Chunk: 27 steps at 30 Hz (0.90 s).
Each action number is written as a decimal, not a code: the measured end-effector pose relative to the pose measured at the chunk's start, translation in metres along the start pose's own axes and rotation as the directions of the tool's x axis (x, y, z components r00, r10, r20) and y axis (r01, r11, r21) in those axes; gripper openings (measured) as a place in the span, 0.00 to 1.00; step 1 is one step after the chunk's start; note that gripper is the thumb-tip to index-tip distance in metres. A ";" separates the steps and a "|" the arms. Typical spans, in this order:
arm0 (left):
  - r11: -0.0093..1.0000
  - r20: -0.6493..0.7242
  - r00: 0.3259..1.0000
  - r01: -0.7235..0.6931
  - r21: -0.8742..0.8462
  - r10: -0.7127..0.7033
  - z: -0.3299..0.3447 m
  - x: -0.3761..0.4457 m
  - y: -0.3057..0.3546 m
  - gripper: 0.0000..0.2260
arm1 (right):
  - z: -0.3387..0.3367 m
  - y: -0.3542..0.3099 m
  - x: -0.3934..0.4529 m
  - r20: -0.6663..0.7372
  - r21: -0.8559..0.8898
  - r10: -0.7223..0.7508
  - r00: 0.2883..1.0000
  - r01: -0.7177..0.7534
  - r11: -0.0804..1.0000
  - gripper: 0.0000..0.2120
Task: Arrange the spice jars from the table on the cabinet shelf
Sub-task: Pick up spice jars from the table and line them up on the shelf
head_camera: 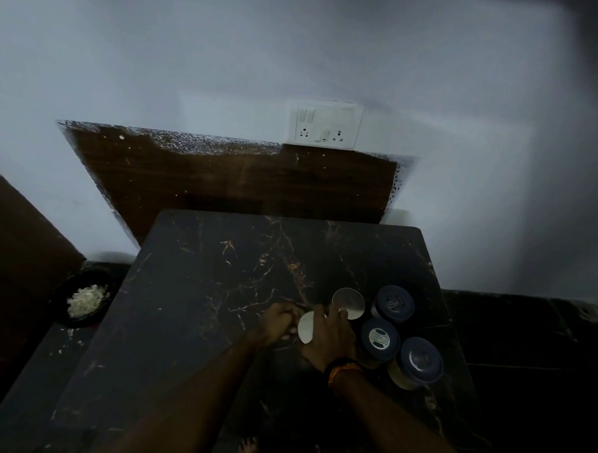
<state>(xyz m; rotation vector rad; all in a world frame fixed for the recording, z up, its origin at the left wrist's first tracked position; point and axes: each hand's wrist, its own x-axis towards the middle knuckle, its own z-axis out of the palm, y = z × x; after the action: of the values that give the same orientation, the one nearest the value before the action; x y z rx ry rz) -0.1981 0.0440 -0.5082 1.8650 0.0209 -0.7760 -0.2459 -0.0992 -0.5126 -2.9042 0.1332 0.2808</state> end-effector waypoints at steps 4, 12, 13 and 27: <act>0.985 -0.022 0.995 0.098 -0.139 -0.102 -0.007 -0.005 -0.008 0.12 | -0.007 0.001 0.006 0.025 0.088 -0.032 0.999 0.029 0.996 0.31; 0.718 0.076 0.960 0.252 -0.649 -0.268 -0.016 -0.014 -0.021 0.16 | -0.072 0.004 0.035 0.138 0.369 -0.288 0.948 0.221 0.903 0.43; 0.617 0.123 0.948 0.286 -0.733 -0.294 -0.016 -0.013 -0.021 0.17 | -0.081 0.004 0.036 0.140 0.412 -0.306 0.942 0.226 0.883 0.43; 0.154 0.066 0.993 0.051 -0.987 0.096 -0.020 -0.014 0.031 0.27 | -0.138 0.009 0.049 -0.056 0.889 -0.306 0.951 0.187 0.418 0.35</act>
<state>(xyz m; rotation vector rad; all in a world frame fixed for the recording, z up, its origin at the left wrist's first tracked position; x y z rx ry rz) -0.1878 0.0521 -0.4712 0.4700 0.3636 -0.5696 -0.1747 -0.1422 -0.3924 -1.7782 -0.1456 0.2232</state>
